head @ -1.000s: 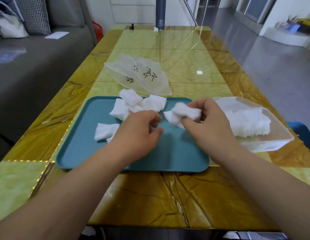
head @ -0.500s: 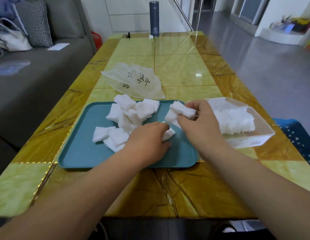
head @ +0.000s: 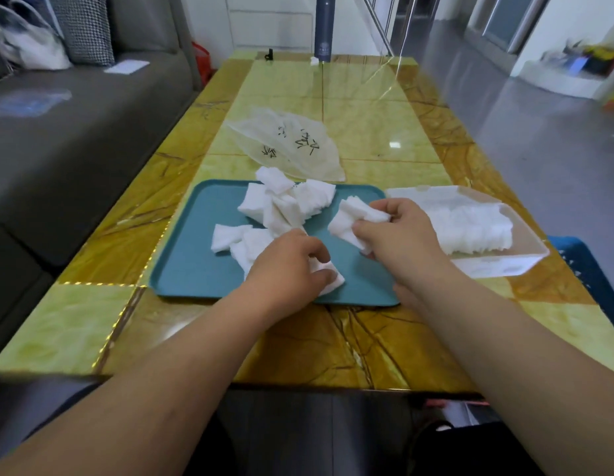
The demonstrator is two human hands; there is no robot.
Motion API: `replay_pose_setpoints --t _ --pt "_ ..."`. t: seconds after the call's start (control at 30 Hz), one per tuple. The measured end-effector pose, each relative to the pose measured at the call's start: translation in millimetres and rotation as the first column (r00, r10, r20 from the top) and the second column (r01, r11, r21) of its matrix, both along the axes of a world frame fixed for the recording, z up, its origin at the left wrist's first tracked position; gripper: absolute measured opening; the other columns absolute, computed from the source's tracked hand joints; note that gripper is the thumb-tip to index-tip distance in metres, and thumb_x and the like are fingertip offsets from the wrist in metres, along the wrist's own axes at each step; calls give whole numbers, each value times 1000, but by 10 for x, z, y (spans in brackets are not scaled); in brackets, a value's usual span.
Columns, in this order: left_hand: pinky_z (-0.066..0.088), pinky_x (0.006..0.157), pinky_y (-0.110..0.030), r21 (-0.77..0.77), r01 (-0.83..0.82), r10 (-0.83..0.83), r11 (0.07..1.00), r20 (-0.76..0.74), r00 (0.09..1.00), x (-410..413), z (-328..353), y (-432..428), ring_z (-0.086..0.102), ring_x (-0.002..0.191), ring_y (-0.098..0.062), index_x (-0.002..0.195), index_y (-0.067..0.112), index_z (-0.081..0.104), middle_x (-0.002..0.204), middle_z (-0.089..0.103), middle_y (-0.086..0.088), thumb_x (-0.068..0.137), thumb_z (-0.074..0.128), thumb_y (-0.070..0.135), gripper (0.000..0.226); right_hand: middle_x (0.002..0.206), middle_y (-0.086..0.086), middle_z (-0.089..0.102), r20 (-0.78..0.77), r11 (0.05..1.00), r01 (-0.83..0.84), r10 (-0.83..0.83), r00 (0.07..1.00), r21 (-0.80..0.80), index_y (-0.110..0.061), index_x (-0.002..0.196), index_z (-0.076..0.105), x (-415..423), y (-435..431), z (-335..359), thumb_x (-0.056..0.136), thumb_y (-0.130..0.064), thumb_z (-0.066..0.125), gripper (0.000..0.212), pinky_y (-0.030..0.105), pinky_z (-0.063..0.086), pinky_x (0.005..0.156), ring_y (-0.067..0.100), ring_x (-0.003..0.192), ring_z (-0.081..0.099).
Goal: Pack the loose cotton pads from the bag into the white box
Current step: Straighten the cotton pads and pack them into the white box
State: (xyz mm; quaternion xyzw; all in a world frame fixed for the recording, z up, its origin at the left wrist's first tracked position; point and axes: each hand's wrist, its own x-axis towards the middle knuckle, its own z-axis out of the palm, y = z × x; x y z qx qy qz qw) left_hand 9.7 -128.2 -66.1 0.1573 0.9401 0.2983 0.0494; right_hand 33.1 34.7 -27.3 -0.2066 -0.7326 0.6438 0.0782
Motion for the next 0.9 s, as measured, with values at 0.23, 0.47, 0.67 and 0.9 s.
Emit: replay_pose_setpoints --t 0.23,0.47,0.67,0.9 --pt "55 91 -38 -115 12 13 993 217 976 -184 145 -23 64 101 -20 128 28 61 111 65 2 76 84 39 59 105 3 69 63 998 -37 39 997 -42 -26 99 62 -114 13 -116 86 -8 75 25 50 60 93 24 100 69" --pt "40 59 -29 -125 72 -27 990 331 943 -222 198 30 57 70 -11 78 22 62 74 61 6 79 81 34 22 103 10 74 87 988 -150 152 985 -24 -23 98 66 -216 40 -220 83 -10 78 23 53 61 86 33 99 73" --pt "42 60 -26 135 -50 4 990 319 948 -185 332 -192 54 61 -7 83 17 72 70 67 -3 85 79 30 16 108 6 72 71 995 -103 104 992 -11 -26 101 62 -243 159 -253 87 -11 75 24 43 60 89 27 103 71" --pt "48 60 -31 589 -202 -73 783 410 909 -181 400 -234 64 69 -15 97 9 77 84 77 -9 86 80 9 12 99 9 80 60 943 -310 319 946 -121 -14 111 68 -198 104 -147 85 6 74 33 44 62 87 29 94 76"
